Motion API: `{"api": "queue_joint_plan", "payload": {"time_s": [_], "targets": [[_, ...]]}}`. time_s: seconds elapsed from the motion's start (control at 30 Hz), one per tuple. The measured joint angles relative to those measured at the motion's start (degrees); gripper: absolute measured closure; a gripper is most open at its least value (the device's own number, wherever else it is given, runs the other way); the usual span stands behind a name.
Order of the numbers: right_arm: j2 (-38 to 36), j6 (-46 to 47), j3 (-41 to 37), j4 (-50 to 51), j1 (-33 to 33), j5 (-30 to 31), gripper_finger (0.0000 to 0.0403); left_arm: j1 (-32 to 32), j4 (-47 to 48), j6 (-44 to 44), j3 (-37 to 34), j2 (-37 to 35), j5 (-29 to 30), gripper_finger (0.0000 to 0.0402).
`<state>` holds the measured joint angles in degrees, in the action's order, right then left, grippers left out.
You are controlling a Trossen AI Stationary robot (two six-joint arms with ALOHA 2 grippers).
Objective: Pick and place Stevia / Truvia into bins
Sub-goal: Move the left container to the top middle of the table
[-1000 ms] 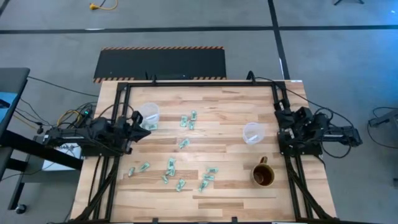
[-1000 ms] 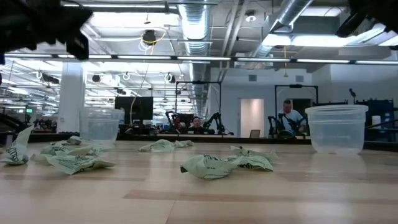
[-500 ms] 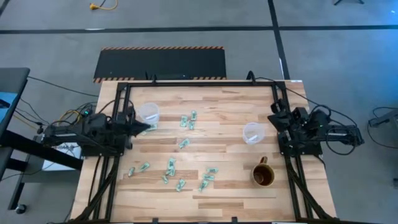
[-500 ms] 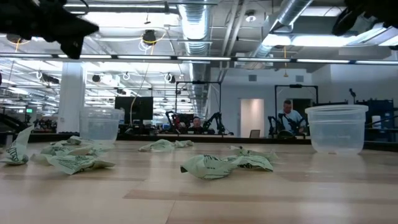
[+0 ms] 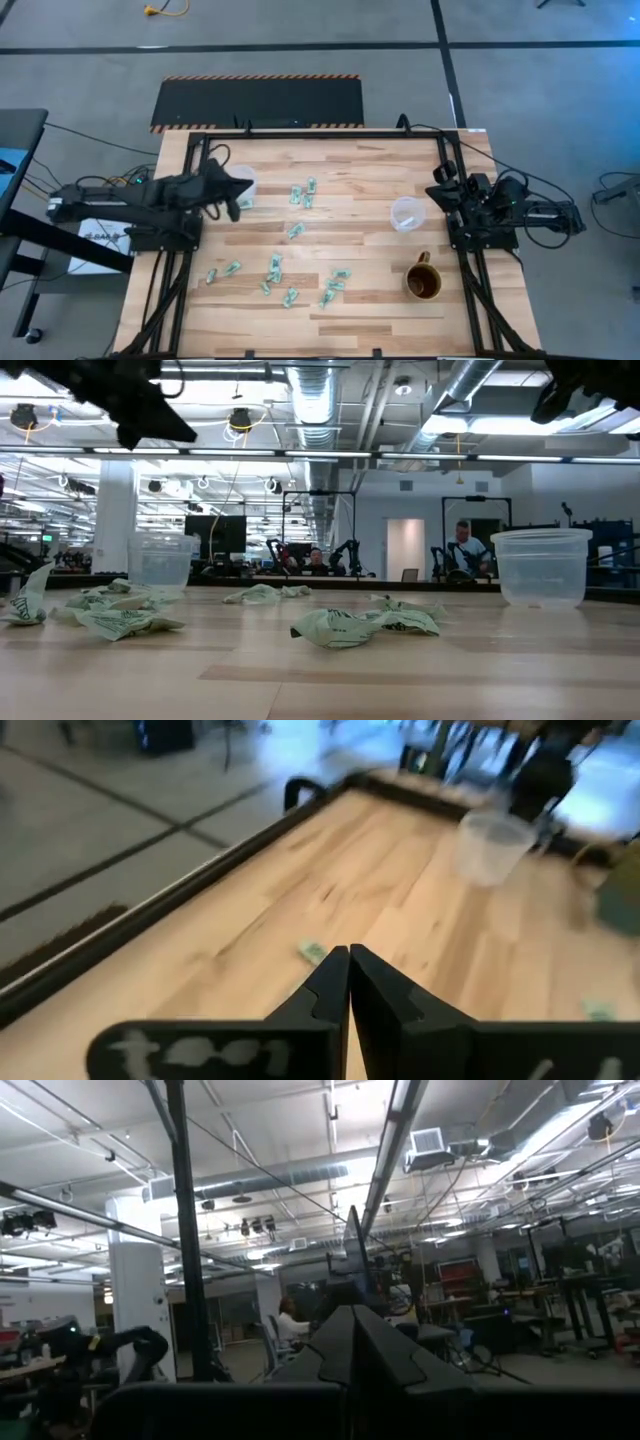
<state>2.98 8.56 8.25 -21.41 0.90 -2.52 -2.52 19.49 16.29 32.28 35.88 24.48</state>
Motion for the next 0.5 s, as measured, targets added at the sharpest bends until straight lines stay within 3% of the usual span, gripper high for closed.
{"api": "queue_joint_plan", "payload": {"time_s": [0.23,0.5], "targets": [[0.0,0.0,0.0,0.0,0.0,0.0,0.0403,-6.4,22.0,4.3,17.2,17.8,-5.2,0.0401],[0.0,0.0,0.0,0.4,0.0,-0.2,0.0403,-11.3,36.4,5.3,22.0,34.0,-16.3,0.0401]]}}
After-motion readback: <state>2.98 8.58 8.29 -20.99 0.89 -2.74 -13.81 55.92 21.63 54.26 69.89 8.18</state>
